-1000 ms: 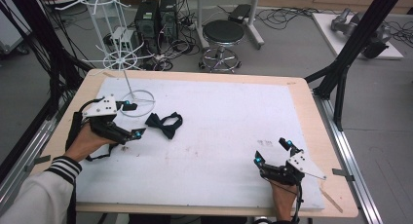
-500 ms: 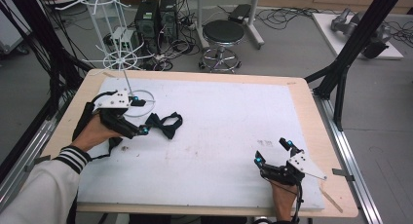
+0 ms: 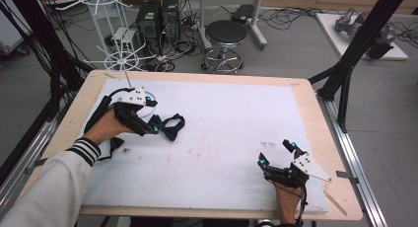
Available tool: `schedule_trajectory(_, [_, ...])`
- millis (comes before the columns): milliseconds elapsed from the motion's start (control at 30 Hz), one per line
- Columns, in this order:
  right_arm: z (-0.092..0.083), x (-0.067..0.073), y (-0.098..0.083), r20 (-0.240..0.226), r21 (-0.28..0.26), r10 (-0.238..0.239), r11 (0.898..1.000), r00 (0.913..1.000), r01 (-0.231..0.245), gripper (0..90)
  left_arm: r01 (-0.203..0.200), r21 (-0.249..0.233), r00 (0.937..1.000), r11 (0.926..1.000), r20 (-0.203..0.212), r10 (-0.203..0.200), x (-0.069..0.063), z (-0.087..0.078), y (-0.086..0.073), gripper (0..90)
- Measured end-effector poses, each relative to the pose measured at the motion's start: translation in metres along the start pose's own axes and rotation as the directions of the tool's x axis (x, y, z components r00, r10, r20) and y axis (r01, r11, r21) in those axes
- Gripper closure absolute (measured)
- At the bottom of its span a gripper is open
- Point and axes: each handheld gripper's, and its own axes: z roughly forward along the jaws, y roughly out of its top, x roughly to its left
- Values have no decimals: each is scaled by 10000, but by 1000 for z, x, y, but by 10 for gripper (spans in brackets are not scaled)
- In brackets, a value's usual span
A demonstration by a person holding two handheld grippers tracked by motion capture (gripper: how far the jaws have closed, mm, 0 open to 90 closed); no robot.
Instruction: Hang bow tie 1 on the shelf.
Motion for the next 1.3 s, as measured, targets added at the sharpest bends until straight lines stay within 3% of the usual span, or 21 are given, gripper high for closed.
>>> schedule_trajectory(367, [0,-1,0,-5,-46,-51,10000,10000,51,11,-221,1138,9997,9933,157,204,5,15,-8,102])
schedule_trajectory(533, [0,-1,0,-18,-26,-24,10000,10000,24,11,-198,1329,9995,9909,259,165,6,18,-9,102])
schedule_trajectory(600, [0,-1,0,-20,-28,-33,10000,10000,33,11,-408,1763,9990,9835,249,370,6,19,-7,102])
schedule_trajectory(700, [0,-1,0,-12,-21,-30,10000,10000,30,11,-395,1827,9988,9824,369,333,8,20,-2,101])
schedule_trajectory(833, [0,0,0,1,-3,24,10000,10000,-24,11,-748,2256,9967,9713,472,658,8,26,3,102])
schedule_trajectory(967, [0,-1,0,-14,-44,-63,10000,10000,63,11,-772,2544,9963,9640,560,651,8,35,3,103])
schedule_trajectory(1100, [0,0,0,-38,-5,-20,10000,10000,20,11,-1042,3101,9938,9450,687,871,8,43,1,110])
schedule_trajectory(1133, [0,0,0,-29,1,-29,10000,10000,29,11,-1017,3167,9941,9431,693,839,8,46,0,119])
schedule_trajectory(1233, [0,0,0,-26,15,3,10000,10000,-3,11,-1333,3541,9904,9257,821,1112,7,51,0,133])
schedule_trajectory(1300, [0,0,0,-12,21,-18,10000,10000,18,11,-1414,3576,9892,9231,882,1174,7,54,1,133])
